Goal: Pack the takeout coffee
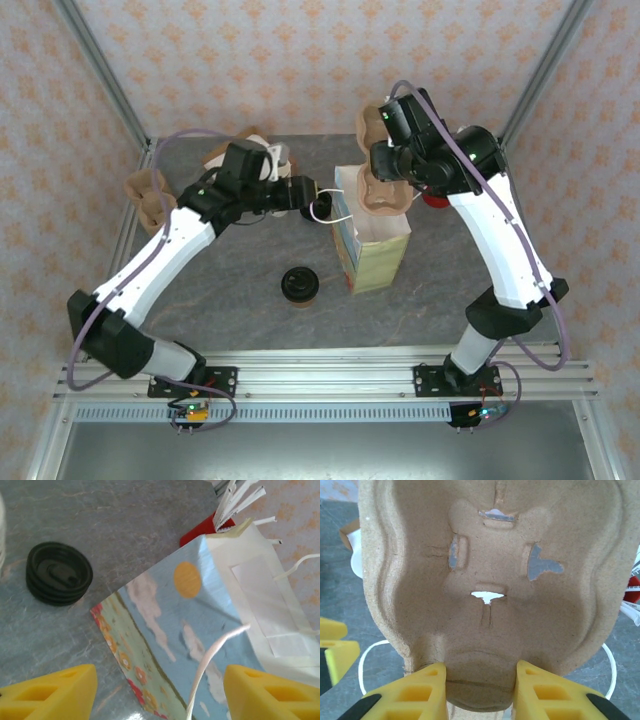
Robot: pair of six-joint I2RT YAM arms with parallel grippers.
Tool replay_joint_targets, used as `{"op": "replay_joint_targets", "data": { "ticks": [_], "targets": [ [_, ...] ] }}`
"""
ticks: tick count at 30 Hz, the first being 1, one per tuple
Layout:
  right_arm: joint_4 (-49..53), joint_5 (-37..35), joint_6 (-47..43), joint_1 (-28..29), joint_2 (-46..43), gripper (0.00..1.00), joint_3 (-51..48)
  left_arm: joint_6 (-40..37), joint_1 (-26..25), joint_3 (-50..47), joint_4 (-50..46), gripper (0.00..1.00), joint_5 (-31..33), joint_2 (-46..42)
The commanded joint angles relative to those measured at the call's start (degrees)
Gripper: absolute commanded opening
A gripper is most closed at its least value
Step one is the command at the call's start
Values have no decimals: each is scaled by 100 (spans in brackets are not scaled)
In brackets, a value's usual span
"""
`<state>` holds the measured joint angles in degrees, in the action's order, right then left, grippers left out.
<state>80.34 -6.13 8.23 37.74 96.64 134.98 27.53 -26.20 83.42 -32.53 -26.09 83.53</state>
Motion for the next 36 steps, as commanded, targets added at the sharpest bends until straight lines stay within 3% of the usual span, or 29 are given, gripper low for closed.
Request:
{"op": "replay_joint_targets", "data": {
  "ticks": [1,8,14,23,36],
  "targets": [
    [93,118,-208,-51,-32,31,-152,-771,-140,809,-323,68,270,406],
    [-34,283,-160,-223,-43,31,-353,-1589,-229,2050,-851,69,272,1552],
    [-202,354,-122,-299,-209,31,-641,-2036,-289,2904,-1202,72,-113,2218],
    [-357,446,-120,-334,-269,31,-826,-2480,-299,4200,-1968,74,-102,3246],
    [-842,574,-50,-345,-523,31,-1488,-2143,-290,4429,-1833,50,-435,3451]
  ]
}}
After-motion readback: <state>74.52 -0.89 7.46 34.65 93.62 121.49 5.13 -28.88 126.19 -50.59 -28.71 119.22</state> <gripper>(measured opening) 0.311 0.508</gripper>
